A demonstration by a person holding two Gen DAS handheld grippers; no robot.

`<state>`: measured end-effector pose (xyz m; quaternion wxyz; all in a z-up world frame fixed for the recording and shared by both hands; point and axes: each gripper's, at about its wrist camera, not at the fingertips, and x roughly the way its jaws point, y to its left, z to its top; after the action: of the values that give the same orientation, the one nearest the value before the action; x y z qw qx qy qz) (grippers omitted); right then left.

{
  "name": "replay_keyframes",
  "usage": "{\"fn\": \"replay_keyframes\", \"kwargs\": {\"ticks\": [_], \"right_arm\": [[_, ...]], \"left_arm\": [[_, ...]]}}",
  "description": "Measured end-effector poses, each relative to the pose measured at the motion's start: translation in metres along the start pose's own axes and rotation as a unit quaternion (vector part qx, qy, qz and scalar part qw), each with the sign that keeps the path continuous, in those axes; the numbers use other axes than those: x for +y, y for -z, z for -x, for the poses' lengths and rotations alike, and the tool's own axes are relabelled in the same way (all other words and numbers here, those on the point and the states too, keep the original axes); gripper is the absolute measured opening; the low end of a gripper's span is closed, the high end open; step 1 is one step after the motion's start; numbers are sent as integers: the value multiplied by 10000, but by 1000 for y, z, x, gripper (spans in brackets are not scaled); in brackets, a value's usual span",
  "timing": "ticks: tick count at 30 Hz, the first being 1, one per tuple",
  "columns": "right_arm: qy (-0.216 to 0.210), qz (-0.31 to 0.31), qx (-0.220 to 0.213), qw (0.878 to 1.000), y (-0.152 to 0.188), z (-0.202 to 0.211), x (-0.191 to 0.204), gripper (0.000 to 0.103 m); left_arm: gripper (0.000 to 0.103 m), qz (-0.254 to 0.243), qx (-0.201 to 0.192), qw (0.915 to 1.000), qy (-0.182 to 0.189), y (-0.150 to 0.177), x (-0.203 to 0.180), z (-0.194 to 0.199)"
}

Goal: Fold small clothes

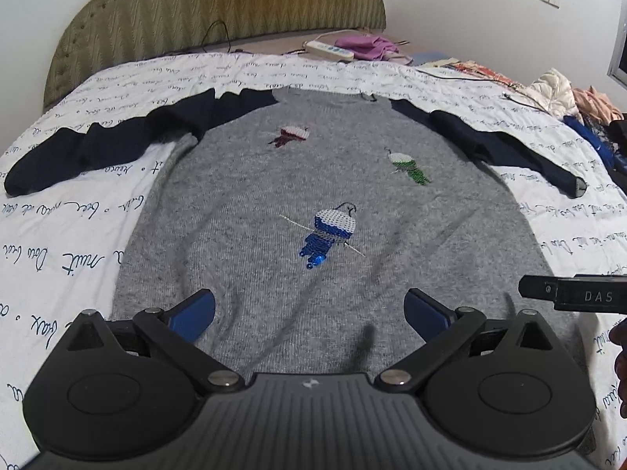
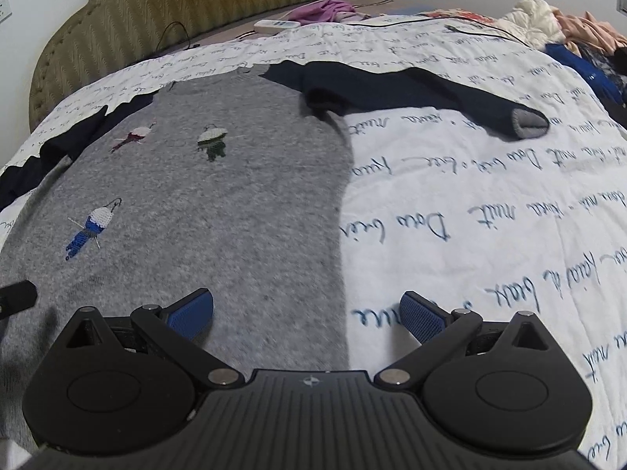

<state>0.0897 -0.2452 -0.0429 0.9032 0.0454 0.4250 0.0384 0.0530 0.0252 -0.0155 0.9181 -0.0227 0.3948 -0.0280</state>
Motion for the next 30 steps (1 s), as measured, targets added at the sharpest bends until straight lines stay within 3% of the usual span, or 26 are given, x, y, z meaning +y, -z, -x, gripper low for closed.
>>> {"fn": "replay_keyframes", "kwargs": {"ticks": [17,23,30], "right_arm": [[-157,94,-34,9998,-37,-32,15,103],[-184,167,-36,9997,-50,-43,16,103],[-237,169,-33,9996,-69,-57,15,103]], "left_arm": [[103,11,445,9989,-155,-27,0,-37],[103,300,456,9981,301,-34,5,-43],[103,259,360,9987,261,-56,5,-56]]}}
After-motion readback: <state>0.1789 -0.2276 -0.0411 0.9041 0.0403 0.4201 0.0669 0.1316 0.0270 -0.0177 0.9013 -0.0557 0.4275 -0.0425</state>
